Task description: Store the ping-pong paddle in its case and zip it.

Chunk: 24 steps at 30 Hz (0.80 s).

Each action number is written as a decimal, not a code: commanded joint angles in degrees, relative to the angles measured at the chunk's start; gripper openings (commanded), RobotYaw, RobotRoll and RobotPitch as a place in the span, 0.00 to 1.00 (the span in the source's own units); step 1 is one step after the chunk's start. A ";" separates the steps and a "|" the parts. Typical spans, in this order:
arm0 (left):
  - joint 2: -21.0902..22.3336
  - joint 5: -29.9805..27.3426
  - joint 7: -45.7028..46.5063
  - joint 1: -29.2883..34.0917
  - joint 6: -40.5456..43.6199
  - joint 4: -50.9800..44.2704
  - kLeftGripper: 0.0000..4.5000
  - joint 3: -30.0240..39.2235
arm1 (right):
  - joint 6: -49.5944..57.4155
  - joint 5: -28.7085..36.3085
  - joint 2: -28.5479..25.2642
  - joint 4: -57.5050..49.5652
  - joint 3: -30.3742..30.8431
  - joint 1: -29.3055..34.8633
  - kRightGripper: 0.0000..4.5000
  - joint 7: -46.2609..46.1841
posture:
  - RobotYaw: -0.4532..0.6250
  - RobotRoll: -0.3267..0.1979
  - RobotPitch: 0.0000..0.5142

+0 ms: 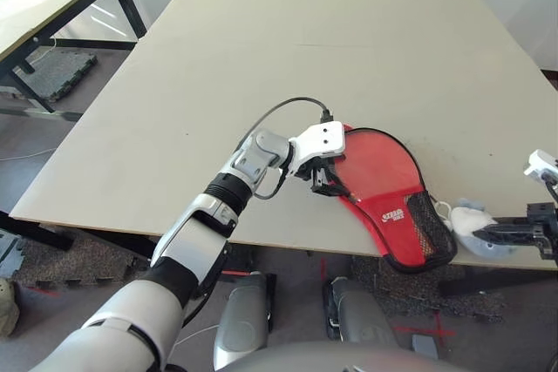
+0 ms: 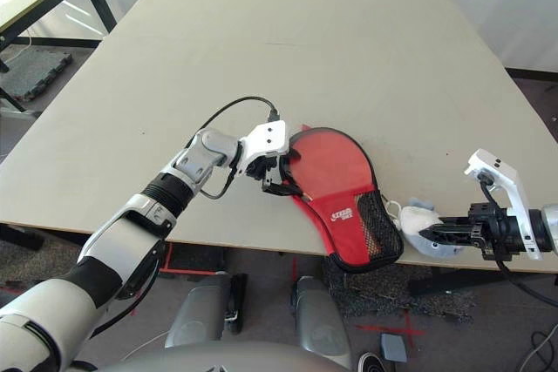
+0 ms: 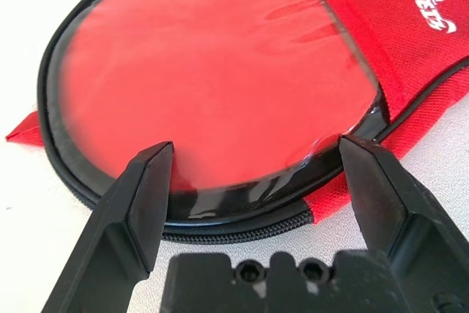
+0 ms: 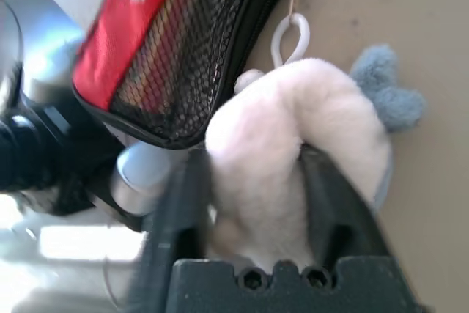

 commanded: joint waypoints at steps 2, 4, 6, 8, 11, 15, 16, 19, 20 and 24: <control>0.48 -2.03 0.45 0.35 3.43 -3.43 1.00 2.62 | 5.58 5.13 0.88 1.81 -5.88 -4.32 0.91 -0.70 | 0.42 0.62 0.17; 0.68 -4.08 -0.64 0.93 6.14 -5.61 1.00 4.15 | 6.91 6.61 1.26 2.45 -7.93 -6.61 0.99 -1.29 | 0.43 0.62 0.16; 0.93 -6.09 -1.11 1.44 9.06 -7.74 1.00 5.71 | 7.72 7.61 1.85 2.79 -9.26 -8.22 0.99 -1.94 | 0.44 0.62 0.16; 1.76 -9.15 -1.46 1.93 13.39 -11.42 1.00 8.13 | 6.69 7.72 4.11 4.06 -10.80 -11.37 0.99 -5.27 | 0.44 0.62 0.16; 2.89 -12.82 1.19 2.23 18.93 -16.27 1.00 12.39 | 0.71 6.41 10.96 6.21 -13.48 -17.36 0.99 -13.39 | 0.45 0.62 0.16; 4.10 -14.80 8.78 3.57 19.37 -19.30 1.00 18.50 | -9.46 2.35 19.14 8.75 -15.29 -21.70 0.99 -24.74 | 0.46 0.62 0.16; 4.51 -15.02 10.65 4.04 18.76 -19.63 1.00 19.88 | -12.23 0.80 20.96 9.19 -15.13 -21.95 0.99 -27.50 | 0.46 0.62 0.17; 4.91 -15.30 18.24 5.77 14.84 -19.87 1.00 24.53 | -19.24 -0.41 27.14 11.66 -17.23 -23.53 0.99 -34.75 | 0.47 0.62 0.17; 4.82 -15.12 21.68 6.55 12.38 -19.54 1.00 26.43 | -22.66 -1.45 29.08 12.72 -17.65 -23.87 0.99 -37.30 | 0.47 0.62 0.17; 4.48 -13.83 36.14 8.07 3.37 -14.00 1.00 32.76 | -33.00 -5.32 35.19 17.02 -18.19 -24.88 0.99 -46.61 | 0.47 0.62 0.18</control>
